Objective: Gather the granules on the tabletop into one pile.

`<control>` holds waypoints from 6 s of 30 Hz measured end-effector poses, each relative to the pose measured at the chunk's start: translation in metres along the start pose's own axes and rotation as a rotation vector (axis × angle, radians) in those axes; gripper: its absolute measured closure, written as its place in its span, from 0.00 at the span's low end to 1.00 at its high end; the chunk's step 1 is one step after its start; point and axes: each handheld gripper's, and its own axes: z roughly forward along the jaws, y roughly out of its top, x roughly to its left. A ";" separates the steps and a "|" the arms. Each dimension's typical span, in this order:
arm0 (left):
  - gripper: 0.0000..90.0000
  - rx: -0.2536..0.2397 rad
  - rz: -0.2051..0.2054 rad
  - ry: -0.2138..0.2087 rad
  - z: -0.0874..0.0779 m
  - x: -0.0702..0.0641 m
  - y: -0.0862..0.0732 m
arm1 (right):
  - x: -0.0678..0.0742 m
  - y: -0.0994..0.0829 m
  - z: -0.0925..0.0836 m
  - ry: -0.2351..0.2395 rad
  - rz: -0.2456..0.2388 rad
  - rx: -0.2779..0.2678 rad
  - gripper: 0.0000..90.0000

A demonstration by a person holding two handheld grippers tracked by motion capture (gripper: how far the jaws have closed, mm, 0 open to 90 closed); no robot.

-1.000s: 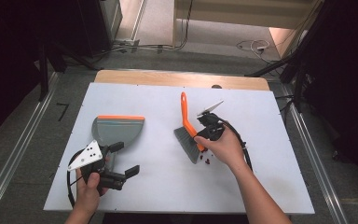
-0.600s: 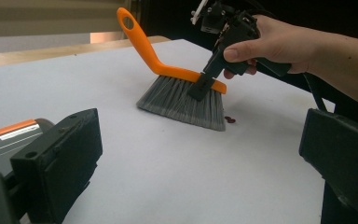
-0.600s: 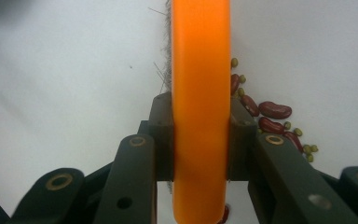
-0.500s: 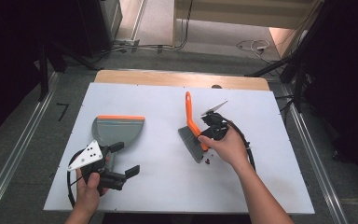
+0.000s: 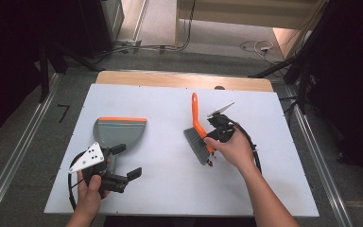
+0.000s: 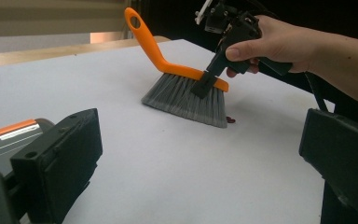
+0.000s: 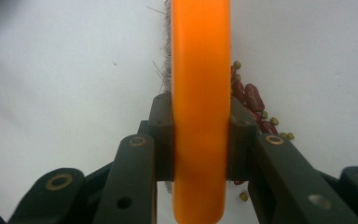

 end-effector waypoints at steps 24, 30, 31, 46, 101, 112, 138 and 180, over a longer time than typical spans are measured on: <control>0.00 0.005 -0.003 -0.003 0.002 -0.001 0.000 | 0.008 -0.031 -0.052 -0.054 -0.523 -0.014 0.76; 0.00 0.007 0.000 0.000 0.003 -0.001 -0.001 | 0.007 -0.047 -0.044 -0.001 -0.707 0.061 0.76; 0.00 0.007 -0.003 0.000 0.003 -0.001 -0.001 | 0.006 -0.047 -0.042 0.010 -0.729 0.062 0.76; 0.00 0.009 -0.003 0.001 0.002 0.000 -0.001 | 0.001 -0.026 -0.019 0.034 -0.803 0.105 0.76; 0.00 0.015 -0.007 -0.006 0.004 0.000 -0.002 | -0.004 0.030 -0.009 -0.046 -0.721 0.060 0.76; 0.00 0.014 -0.009 -0.006 0.004 0.000 -0.003 | 0.001 0.029 -0.020 -0.028 -0.727 0.017 0.76; 0.00 0.024 0.001 -0.010 0.007 -0.003 -0.002 | -0.036 -0.027 -0.032 -0.425 -0.066 -0.190 0.76; 0.00 0.015 -0.008 -0.007 0.004 -0.001 -0.003 | 0.034 -0.006 -0.001 -0.060 -0.456 -0.033 0.76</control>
